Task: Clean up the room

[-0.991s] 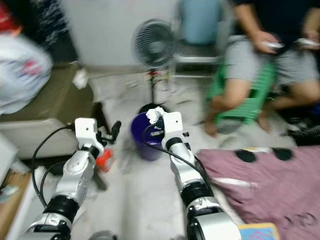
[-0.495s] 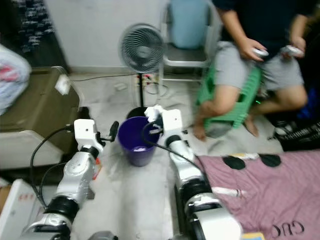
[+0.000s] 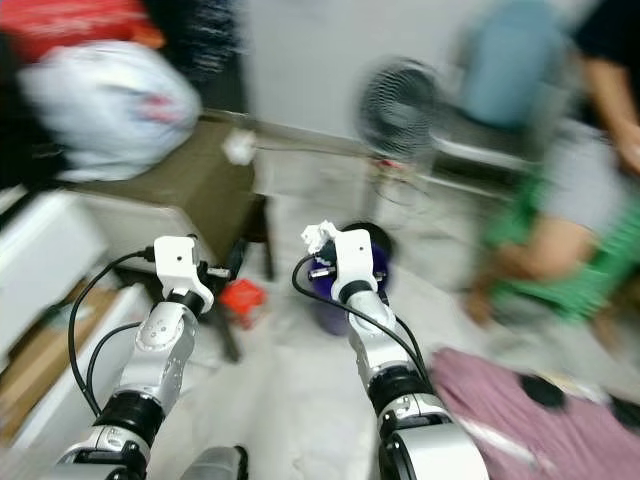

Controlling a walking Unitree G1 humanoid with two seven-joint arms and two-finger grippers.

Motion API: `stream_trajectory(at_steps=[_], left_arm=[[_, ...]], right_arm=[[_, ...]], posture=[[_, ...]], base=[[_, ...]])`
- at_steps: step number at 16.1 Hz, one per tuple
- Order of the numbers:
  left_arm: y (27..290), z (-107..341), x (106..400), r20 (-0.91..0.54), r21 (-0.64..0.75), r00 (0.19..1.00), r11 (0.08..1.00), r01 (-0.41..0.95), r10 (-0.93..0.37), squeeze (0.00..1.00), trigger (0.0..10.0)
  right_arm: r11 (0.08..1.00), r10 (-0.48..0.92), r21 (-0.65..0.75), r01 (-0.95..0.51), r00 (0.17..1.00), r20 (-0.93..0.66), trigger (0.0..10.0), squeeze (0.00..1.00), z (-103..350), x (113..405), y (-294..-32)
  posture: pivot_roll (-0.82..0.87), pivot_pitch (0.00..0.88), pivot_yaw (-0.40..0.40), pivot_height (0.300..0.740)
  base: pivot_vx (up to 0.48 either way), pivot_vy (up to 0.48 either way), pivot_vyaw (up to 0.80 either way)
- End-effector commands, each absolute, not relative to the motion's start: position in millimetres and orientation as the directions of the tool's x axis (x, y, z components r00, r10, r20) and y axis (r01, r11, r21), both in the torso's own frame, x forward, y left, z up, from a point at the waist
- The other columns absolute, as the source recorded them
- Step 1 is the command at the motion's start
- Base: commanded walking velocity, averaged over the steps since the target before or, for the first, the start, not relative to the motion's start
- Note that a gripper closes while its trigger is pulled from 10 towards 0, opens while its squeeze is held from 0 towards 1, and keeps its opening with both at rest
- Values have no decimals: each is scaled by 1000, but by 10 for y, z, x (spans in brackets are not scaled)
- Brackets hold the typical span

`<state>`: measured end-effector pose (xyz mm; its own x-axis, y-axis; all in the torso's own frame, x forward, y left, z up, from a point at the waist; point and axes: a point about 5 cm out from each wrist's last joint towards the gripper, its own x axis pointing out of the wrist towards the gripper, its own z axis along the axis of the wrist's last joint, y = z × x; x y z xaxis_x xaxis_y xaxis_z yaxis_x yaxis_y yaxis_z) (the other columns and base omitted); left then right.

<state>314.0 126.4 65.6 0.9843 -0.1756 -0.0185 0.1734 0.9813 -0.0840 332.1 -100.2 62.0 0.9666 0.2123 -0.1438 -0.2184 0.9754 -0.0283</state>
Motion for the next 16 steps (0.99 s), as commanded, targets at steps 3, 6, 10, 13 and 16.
stream_trajectory(at_steps=[3, 6, 10, 13, 16], left_arm=[[1227, 600, 3103, -44, -58, 978, 978, 203, -205, 0, 10000], [1180, 594, 3094, -47, -58, 972, 972, 226, -229, 0, 10000], [1180, 594, 3097, -48, -64, 973, 972, 224, -227, 0, 10000], [1159, 610, 3099, -37, -61, 970, 969, 239, -242, 0, 10000], [1193, 598, 3106, -43, -86, 975, 973, 215, -220, 0, 10000]], right_arm=[[979, 198, -21, -202, 971, -136, 10000, 0, 648, 3348, -1011], [982, 188, -10, -191, 973, -137, 10000, 0, 644, 3347, -1016], [984, 173, -5, -176, 972, -157, 10000, 0, 626, 3354, -1036], [984, 175, -9, -179, 972, -158, 10000, 0, 631, 3361, -1038], [984, 174, -8, -178, 973, -152, 10000, 0, 640, 3367, -1035]], posture=[[82, 0, -26, 740], [79, 0, -22, 740], [78, 0, -22, 740], [81, 0, -28, 740], [80, 0, -27, 740]], base=[[0, 0, 454], [0, 0, 0], [0, 0, -400], [0, 0, -800], [0, 0, -467]])
